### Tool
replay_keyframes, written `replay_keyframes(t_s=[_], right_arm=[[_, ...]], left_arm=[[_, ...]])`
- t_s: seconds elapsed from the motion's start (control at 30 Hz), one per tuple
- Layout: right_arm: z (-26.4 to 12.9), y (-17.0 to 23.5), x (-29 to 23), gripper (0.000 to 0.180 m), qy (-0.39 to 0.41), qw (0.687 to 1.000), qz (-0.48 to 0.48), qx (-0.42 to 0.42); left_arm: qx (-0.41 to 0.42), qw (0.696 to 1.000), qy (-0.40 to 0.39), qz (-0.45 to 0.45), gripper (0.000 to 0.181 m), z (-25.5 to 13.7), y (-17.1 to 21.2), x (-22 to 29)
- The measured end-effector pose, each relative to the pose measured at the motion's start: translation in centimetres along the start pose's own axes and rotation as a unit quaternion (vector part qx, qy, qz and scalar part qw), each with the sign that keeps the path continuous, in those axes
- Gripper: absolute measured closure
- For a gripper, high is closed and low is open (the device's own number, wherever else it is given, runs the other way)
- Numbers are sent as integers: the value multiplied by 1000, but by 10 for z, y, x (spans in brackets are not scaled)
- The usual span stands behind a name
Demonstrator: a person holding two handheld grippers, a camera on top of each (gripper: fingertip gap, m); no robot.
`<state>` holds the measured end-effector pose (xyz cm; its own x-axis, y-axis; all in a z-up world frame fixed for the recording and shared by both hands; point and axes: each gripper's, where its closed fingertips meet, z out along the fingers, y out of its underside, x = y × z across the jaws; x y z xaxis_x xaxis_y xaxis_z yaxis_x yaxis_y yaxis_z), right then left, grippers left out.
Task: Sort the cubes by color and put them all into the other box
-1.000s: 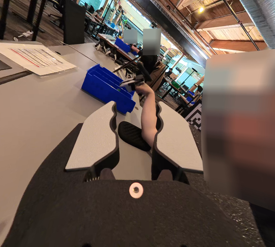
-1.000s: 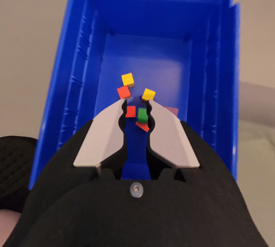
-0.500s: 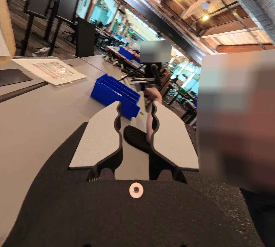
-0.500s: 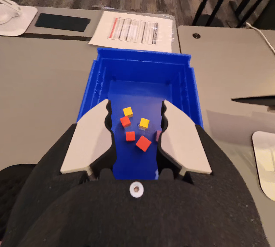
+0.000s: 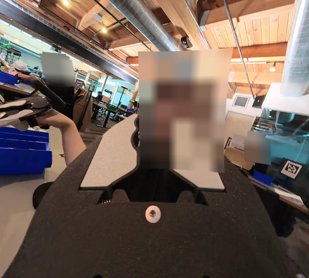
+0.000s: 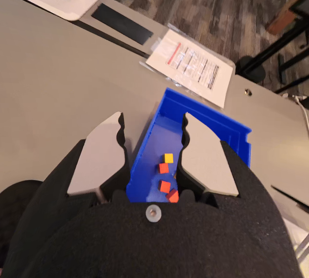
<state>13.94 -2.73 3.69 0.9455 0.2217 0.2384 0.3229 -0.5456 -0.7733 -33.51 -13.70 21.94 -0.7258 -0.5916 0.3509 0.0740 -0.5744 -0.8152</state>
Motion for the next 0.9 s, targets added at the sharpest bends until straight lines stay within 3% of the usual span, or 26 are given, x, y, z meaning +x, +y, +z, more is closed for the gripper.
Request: replay_keyframes(t_s=[0.3,0.37,0.43,0.53,0.6,0.67,0.73,0.83,0.87,0.9], right_arm=[[2,-38,-33,115,-8,997,-71,23],[4,-41,-34,116,-6,997,-76,25],[6,-41,-35,116,-7,997,-77,24],[10,-38,-36,117,-13,997,-78,18],[14,-34,-35,117,-12,997,-76,8],[17,-31,-32,117,-9,997,-75,-3],[21,-27,-31,117,-7,997,-74,-12],[27,-23,-32,117,-9,997,-76,-26],[29,-23,-33,117,-10,997,-77,-29],[31,-22,-34,117,-12,996,-78,-33]], left_arm=[[-31,998,-52,2,151,-4,1,8],[-43,994,-102,1,154,-16,1,9],[-64,983,-171,-8,169,-36,2,6],[-96,941,-323,-32,172,-87,3,-2],[-125,877,-462,-35,171,-143,4,-9],[-172,787,-592,-29,174,-211,8,-5],[-241,668,-703,-34,175,-283,21,11],[-362,462,-805,-85,168,-385,51,56],[-381,415,-819,-114,167,-408,62,69],[-384,395,-822,-144,168,-423,75,77]])
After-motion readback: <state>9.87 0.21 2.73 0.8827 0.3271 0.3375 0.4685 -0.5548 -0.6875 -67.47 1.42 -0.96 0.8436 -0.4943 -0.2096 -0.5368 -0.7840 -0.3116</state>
